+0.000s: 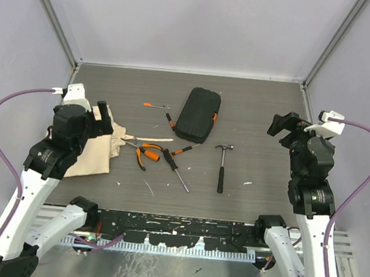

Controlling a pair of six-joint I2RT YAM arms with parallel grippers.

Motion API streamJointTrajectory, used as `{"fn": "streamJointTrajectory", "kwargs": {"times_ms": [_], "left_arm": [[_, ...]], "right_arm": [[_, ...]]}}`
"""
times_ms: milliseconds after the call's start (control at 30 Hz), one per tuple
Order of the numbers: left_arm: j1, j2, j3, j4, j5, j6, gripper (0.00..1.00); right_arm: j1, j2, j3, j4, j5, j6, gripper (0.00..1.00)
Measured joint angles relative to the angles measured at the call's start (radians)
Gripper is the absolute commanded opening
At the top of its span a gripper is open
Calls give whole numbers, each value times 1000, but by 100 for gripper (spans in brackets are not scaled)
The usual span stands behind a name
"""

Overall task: Sort the tools into containers
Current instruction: Open the storage box at the center of the board.

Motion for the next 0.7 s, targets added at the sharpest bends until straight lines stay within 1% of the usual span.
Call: {"fn": "streamJointTrajectory", "kwargs": {"times_ms": [133, 300, 500, 700], "left_arm": [[-2, -3, 0, -90, -6, -14, 98], [-3, -10, 0, -144, -11, -18, 98], [-3, -13, 0, -163, -11, -17, 98], [-3, -2, -1, -154, 31, -16, 98]], "right_arm": [[-1, -6, 0, -83, -9, 18, 100], [-2, 2, 0, -154, -7, 46, 100], [-2, 49, 0, -211, -8, 81, 100], [-5, 130, 0, -236, -103, 84, 100]]}}
